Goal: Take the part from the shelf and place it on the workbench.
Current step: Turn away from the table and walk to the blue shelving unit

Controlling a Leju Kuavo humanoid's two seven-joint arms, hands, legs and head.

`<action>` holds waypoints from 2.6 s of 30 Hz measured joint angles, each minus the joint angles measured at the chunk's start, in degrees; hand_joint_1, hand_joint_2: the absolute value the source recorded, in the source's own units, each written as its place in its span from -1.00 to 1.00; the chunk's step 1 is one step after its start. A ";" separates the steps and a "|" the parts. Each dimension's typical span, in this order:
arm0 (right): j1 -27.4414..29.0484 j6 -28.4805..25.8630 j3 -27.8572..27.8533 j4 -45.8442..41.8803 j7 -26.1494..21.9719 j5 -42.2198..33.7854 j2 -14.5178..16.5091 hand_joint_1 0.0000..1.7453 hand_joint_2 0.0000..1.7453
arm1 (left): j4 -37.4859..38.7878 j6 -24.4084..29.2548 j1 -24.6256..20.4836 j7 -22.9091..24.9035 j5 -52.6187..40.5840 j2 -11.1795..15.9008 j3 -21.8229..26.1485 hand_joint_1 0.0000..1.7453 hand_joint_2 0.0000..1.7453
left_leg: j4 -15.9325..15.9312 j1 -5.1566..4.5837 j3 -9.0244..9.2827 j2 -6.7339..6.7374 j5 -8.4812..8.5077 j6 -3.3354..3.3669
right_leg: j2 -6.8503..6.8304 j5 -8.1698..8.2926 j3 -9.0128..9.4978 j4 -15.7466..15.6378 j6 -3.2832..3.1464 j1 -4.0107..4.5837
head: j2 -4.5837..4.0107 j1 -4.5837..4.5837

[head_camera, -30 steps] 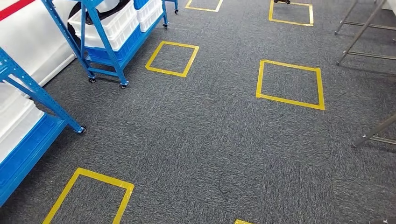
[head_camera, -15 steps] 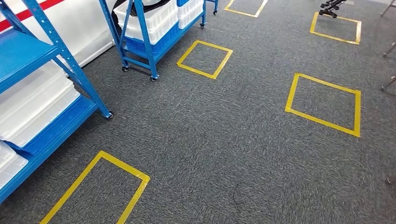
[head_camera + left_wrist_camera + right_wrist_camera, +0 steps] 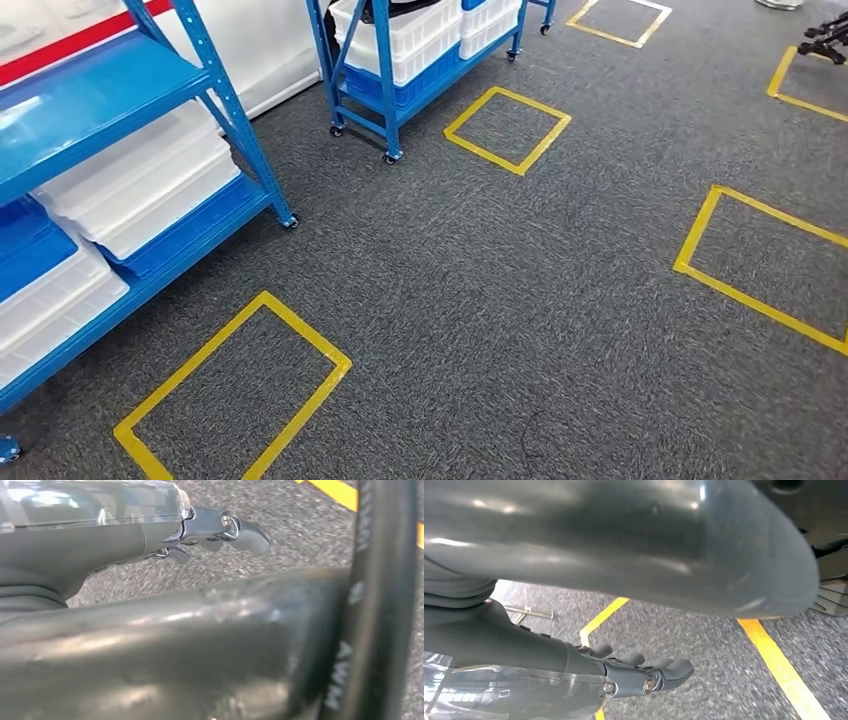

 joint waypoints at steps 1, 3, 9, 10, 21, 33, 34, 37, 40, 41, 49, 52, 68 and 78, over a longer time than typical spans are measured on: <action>0.00 0.00 -0.04 0.00 0.01 0.01 0.00 -1.00 -1.00 | 0.00 0.03 -0.08 0.00 -0.02 0.00 0.00 -1.00 -1.00 | -3.72 -0.23 1.97 1.44 1.29 0.28 | -0.64 -0.27 0.25 0.08 0.26 0.15 | 0.00 0.00; -0.06 0.00 -0.12 0.00 0.03 0.06 0.00 -1.00 -1.00 | 0.00 0.08 -0.32 -0.01 -0.04 0.01 0.01 -1.00 -1.00 | -7.77 -0.69 4.01 3.17 2.17 1.04 | -1.91 -0.69 0.70 0.11 0.82 0.43 | 0.00 0.02; -0.42 0.00 -0.19 0.00 0.04 0.18 0.04 -1.00 -1.00 | 0.00 0.12 -0.11 0.00 -0.03 -0.01 0.05 -1.00 -1.00 | -9.24 -0.38 4.56 -0.77 2.85 3.06 | 2.87 -5.65 -1.85 7.40 2.22 -0.05 | 0.00 0.03; -0.35 0.00 -0.21 0.00 0.04 0.18 0.04 -1.00 -1.00 | 0.00 0.12 -0.20 0.00 -0.03 0.00 0.05 -1.00 -1.00 | -9.22 -0.39 4.47 -1.55 2.90 3.21 | 3.85 -7.36 -3.94 11.31 2.21 -0.09 | 0.00 0.03; -0.35 -0.01 -0.43 0.02 0.07 0.18 0.02 -1.00 -1.00 | 0.00 0.13 0.08 0.00 -0.03 -0.08 0.08 -1.00 -1.00 | -8.55 -0.19 4.09 -8.70 2.22 1.05 | 7.56 1.33 -1.37 0.47 0.90 -0.26 | 0.00 0.02; -0.08 0.00 -0.71 0.06 0.07 0.23 0.09 -1.00 -1.00 | 0.00 0.12 -0.14 0.01 -0.02 -0.05 0.09 -1.00 -1.00 | -7.79 -0.86 4.07 3.01 2.47 1.10 | -1.43 -0.44 0.98 -0.11 0.63 0.38 | 0.00 0.02; -0.15 0.00 -0.72 0.07 0.07 0.25 0.09 -1.00 -1.00 | 0.00 0.12 -0.17 0.02 -0.01 -0.05 0.09 -1.00 -1.00 | -8.25 -1.10 4.12 3.06 2.30 1.41 | -2.06 -0.59 1.15 -0.15 0.88 0.48 | 0.00 0.02; -0.53 0.00 -0.72 0.07 0.06 0.30 0.08 -1.00 -1.00 | 0.00 0.10 0.15 0.08 -0.01 -0.08 0.09 -1.00 -1.00 | -8.93 -0.76 4.28 0.92 2.70 2.40 | -1.20 -1.49 1.57 0.43 1.68 0.34 | 0.00 0.02; -0.32 0.00 -0.72 0.07 0.07 0.31 0.07 -1.00 -1.00 | 0.00 0.01 -0.12 0.15 -0.03 -0.12 0.09 -1.00 -1.00 | -9.34 -0.42 4.54 -1.14 3.05 3.20 | 3.83 -6.12 -2.36 8.61 2.08 -0.02 | 0.00 0.02; -0.24 0.00 -0.72 0.07 0.07 0.31 0.07 -1.00 -1.00 | 0.00 -0.02 -0.23 0.15 -0.04 -0.12 0.09 -1.00 -1.00 | -9.31 -0.44 4.49 -1.94 3.07 3.27 | 4.28 -7.56 -4.40 12.31 2.12 -0.09 | 0.00 0.03; -0.14 0.00 -0.73 0.08 0.09 0.36 0.07 -1.00 -1.00 | 0.00 -0.69 -0.10 -0.34 0.13 -0.27 0.11 -1.00 -1.00 | -8.65 -0.42 4.56 -8.27 2.51 2.03 | 8.65 1.46 -1.50 0.89 1.59 -0.23 | 0.00 0.02; -0.34 0.00 -0.74 0.09 0.12 0.36 0.09 -1.00 -1.00 | -0.01 -0.76 0.15 -0.56 0.25 -0.25 0.12 -1.00 -1.00 | -8.32 -0.30 4.15 -8.54 2.17 1.02 | 6.84 1.66 -1.15 0.25 0.88 -0.30 | 0.00 0.01; -0.98 -0.18 -1.10 0.11 -0.34 -0.42 0.12 -1.00 -1.00 | -0.02 -1.14 0.50 -1.73 0.72 -0.27 0.24 -1.00 -1.00 | -9.75 -0.23 5.39 -0.85 2.90 2.32 | 0.69 -0.51 0.32 0.94 2.00 0.21 | 0.00 0.02; -0.35 -0.36 -1.48 0.11 -0.41 -0.45 0.11 -1.00 -1.00 | -0.02 -1.43 0.10 -1.88 0.72 -0.33 0.24 -1.00 -1.00 | -9.46 -0.20 5.67 -2.92 2.50 2.02 | 4.91 1.94 -2.20 2.17 2.52 -0.67 | 0.00 0.03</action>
